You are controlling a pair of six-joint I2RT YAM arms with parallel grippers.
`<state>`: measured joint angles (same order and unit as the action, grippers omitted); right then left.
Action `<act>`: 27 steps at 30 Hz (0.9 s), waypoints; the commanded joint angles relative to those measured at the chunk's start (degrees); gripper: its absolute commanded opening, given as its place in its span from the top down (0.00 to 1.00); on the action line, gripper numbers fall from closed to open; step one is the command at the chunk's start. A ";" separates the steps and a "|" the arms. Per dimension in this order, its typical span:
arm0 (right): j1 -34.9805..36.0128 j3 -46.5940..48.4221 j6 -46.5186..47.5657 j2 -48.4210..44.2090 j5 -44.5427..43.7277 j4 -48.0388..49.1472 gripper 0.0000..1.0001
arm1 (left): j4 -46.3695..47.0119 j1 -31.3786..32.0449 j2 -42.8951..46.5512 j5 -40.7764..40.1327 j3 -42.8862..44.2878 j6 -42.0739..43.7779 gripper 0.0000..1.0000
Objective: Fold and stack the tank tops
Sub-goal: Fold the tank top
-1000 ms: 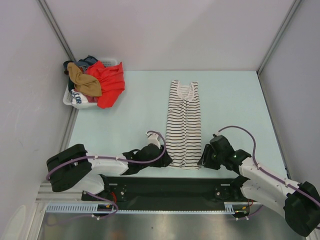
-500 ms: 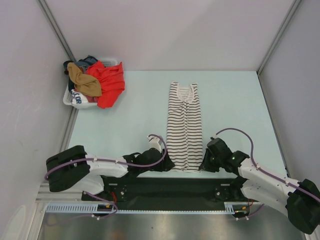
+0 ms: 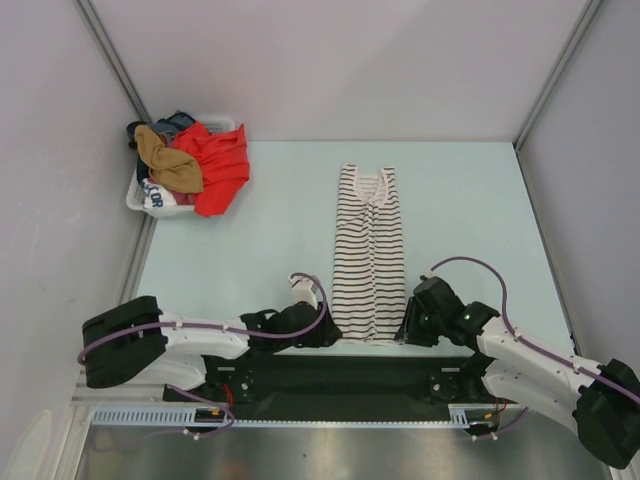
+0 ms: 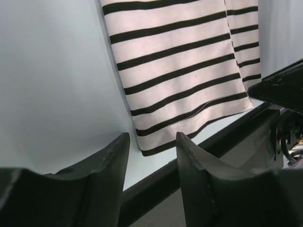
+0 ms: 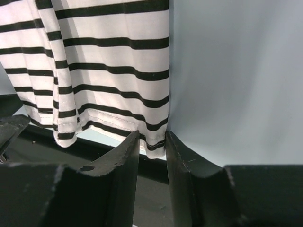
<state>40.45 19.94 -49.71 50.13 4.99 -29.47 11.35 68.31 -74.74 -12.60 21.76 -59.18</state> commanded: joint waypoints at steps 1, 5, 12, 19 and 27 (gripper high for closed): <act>0.60 0.97 0.49 -0.38 -0.95 -4.01 0.66 | -7.22 1.11 -0.84 0.38 -2.33 -1.11 0.51; 0.86 1.50 0.93 -0.38 -1.48 -4.89 0.69 | -6.87 2.44 -3.03 0.47 -1.55 -1.55 0.52; 1.13 3.17 1.46 -0.90 -1.38 -6.91 1.00 | -9.50 2.44 -2.62 -1.19 -0.05 -0.94 1.00; 1.13 7.82 2.69 -3.02 -1.75 -8.59 1.00 | -19.34 2.44 5.30 -5.41 2.76 0.64 1.00; 1.04 13.88 4.71 1.72 -1.65 -6.30 1.00 | -19.35 -0.54 4.08 -2.79 9.43 5.11 1.00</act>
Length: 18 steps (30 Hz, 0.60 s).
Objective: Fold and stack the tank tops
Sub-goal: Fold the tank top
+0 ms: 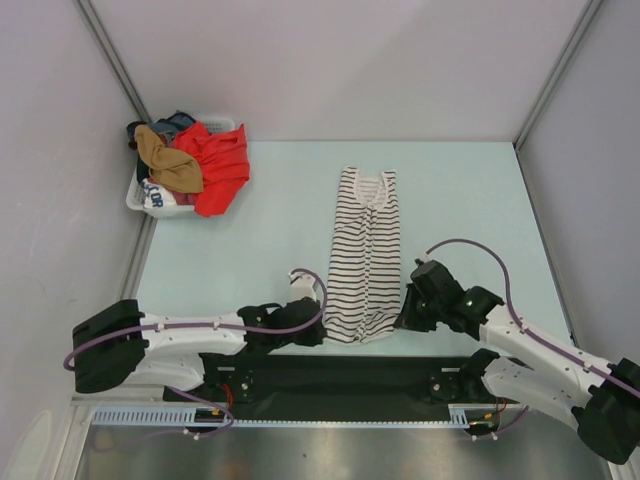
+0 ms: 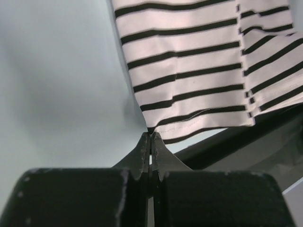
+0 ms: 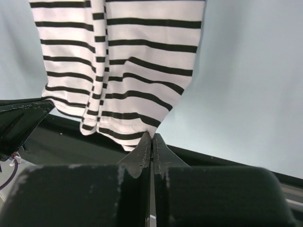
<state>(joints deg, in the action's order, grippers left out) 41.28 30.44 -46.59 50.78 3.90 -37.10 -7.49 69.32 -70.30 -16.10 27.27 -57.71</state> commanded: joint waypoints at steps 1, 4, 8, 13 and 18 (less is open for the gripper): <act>0.29 3.92 1.85 1.68 -0.82 1.59 1.00 | -1.21 -2.51 -0.80 0.98 4.72 4.18 1.00; 0.21 6.82 3.08 4.32 -2.14 1.86 1.00 | -2.36 -5.06 -1.07 1.33 7.09 6.47 0.99; -1.19 10.07 5.45 8.09 -2.85 3.00 1.00 | -3.67 -8.06 -0.71 1.25 10.43 9.81 1.00; -7.08 14.73 9.32 12.23 -2.85 4.13 1.00 | -5.96 -12.10 -3.61 0.71 17.29 14.46 1.00; -13.84 19.39 13.10 17.76 -0.56 5.89 1.00 | -5.43 -16.13 -9.67 1.15 24.57 17.80 1.00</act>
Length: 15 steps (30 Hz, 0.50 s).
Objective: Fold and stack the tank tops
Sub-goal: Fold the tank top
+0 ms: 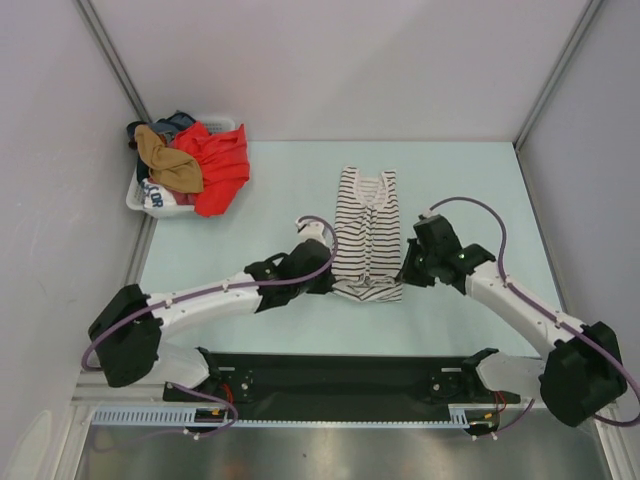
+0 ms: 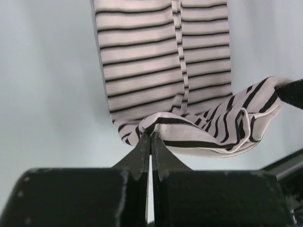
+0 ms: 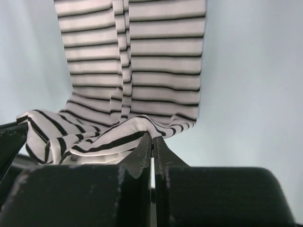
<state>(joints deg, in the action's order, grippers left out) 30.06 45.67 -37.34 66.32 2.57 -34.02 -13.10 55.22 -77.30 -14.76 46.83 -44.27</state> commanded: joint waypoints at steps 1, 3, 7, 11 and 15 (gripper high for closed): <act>-4.56 5.03 4.81 4.67 1.21 3.08 1.00 | 0.01 -2.74 -3.90 0.26 6.33 4.89 1.00; -5.89 7.84 5.96 7.14 1.21 3.78 1.00 | -0.78 -4.76 -7.33 -0.17 10.36 6.47 1.00; -9.14 13.38 7.98 14.87 1.04 4.23 0.99 | -1.49 -9.15 -11.55 -0.01 15.83 8.93 1.00; -10.64 18.92 9.04 23.29 -0.10 5.19 0.99 | -1.57 -13.29 -18.13 3.59 21.71 11.57 1.00; -11.69 23.76 9.31 29.54 -1.60 4.93 0.99 | -0.35 -16.37 -23.24 5.97 26.55 13.59 1.00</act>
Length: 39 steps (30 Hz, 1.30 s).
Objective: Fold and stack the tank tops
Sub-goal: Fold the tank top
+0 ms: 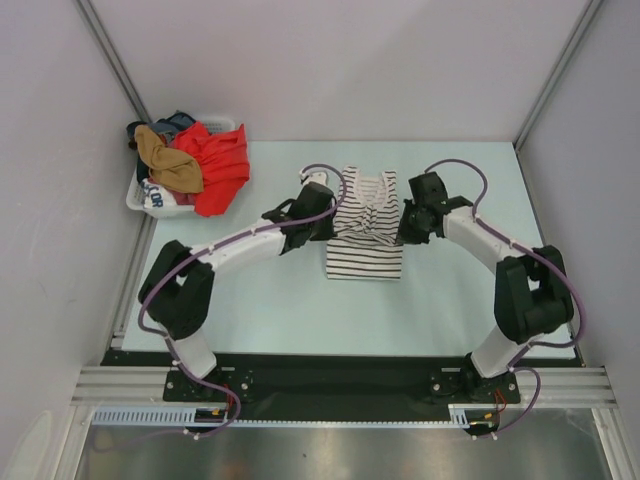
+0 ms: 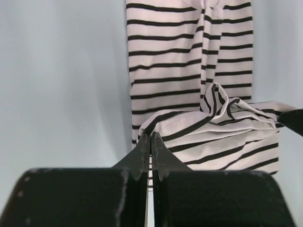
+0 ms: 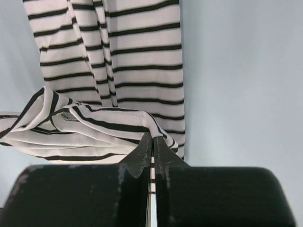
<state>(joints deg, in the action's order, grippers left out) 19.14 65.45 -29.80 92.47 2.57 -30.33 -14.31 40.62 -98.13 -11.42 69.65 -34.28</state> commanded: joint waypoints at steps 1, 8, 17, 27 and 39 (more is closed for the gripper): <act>-1.11 4.42 1.76 4.03 -1.51 1.84 0.99 | 1.21 -2.12 -4.16 2.98 4.35 3.87 1.00; -3.40 6.79 1.85 8.60 -0.81 4.22 0.98 | 2.17 -4.32 -11.29 7.11 9.71 4.84 1.00; -5.34 9.52 2.90 9.75 0.42 4.66 0.98 | 2.09 -4.59 -12.18 6.94 12.88 6.07 1.00; -6.21 14.79 3.52 13.88 2.09 4.40 0.97 | 0.33 -6.25 -13.76 7.38 16.31 6.60 1.00; -8.15 18.32 2.29 20.57 3.76 7.03 0.34 | 0.51 -8.80 -20.00 10.45 20.27 7.12 0.46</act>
<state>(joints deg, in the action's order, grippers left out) 11.42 83.35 -27.31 113.10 5.61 -25.67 -14.63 32.40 -117.86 -2.70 87.99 -27.94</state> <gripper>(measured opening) 0.575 0.431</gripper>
